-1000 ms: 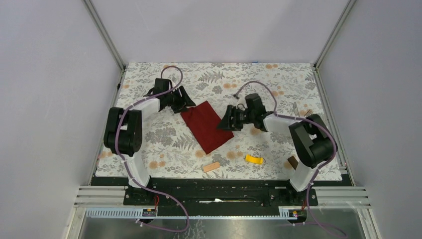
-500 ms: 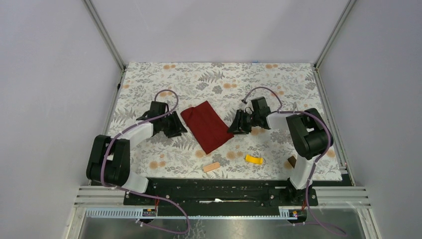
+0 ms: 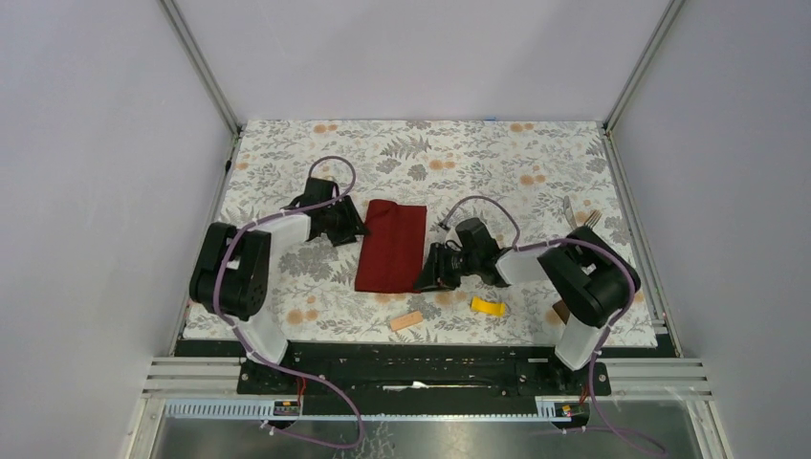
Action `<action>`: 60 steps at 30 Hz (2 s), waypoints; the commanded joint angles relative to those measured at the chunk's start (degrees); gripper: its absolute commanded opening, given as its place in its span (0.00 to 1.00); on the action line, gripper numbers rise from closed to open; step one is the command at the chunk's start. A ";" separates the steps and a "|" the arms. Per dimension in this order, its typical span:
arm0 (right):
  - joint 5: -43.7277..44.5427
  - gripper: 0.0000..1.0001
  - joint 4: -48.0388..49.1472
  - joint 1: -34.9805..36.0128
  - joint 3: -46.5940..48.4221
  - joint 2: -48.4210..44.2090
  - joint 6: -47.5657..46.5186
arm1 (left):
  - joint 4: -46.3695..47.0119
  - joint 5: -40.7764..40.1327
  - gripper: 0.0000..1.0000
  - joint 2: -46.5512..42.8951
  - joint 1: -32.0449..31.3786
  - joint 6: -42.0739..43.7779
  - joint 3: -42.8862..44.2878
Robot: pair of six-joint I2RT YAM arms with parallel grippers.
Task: Fold the napkin into a case and place the utensils inside
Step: Pick up the 2/3-rectangle-folded napkin at the center of the board.
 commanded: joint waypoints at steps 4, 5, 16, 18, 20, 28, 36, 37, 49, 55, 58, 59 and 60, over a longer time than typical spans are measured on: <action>10.66 0.65 -11.98 -2.04 -1.21 -14.70 -2.81 | -12.08 -19.28 0.61 -22.89 -0.95 3.43 -10.14; 10.15 0.67 -15.20 -4.11 -0.56 -15.29 -4.21 | -14.26 -20.04 0.62 -26.00 -1.99 3.73 -10.21; 7.61 0.72 -27.26 -18.01 0.48 -21.72 -9.10 | -38.58 -37.17 0.82 -15.31 -38.38 -4.43 10.59; 7.48 0.73 -27.50 -19.16 -0.68 -22.43 -9.03 | -41.00 -39.53 0.81 -9.27 -42.89 -4.73 16.11; 6.70 0.73 -27.51 -20.15 -1.53 -23.19 -9.24 | -42.58 -40.54 0.80 -2.57 -45.37 -4.63 20.78; 4.91 0.73 -27.79 -21.19 -3.54 -25.61 -10.66 | -43.21 -39.92 0.66 9.86 -47.05 -3.81 29.94; 3.78 0.73 -27.80 -21.19 -3.91 -25.49 -12.02 | -42.54 -40.23 0.47 15.27 -47.02 -3.54 31.79; 3.64 0.73 -27.75 -21.20 -3.90 -25.49 -12.11 | -42.44 -40.21 0.46 15.57 -47.03 -3.58 31.72; -0.98 0.74 -21.68 -21.19 -5.04 -22.75 -10.70 | -36.40 -37.26 0.31 15.51 -45.98 -4.17 23.76; -3.28 0.74 -17.47 -21.19 -5.96 -20.89 -8.71 | -33.85 -37.74 0.03 12.78 -45.11 -3.42 20.16; -5.47 0.81 -11.49 -21.02 -7.23 -18.98 -6.70 | -32.52 -37.68 0.00 9.60 -45.13 -2.40 19.19; -6.25 0.83 -9.92 -20.89 -7.32 -17.94 -6.14 | -32.16 -37.42 0.00 8.45 -45.16 -2.07 19.00; -6.91 0.84 -8.73 -20.76 -7.05 -16.69 -5.59 | -31.44 -37.15 0.00 7.22 -45.13 -1.86 18.64</action>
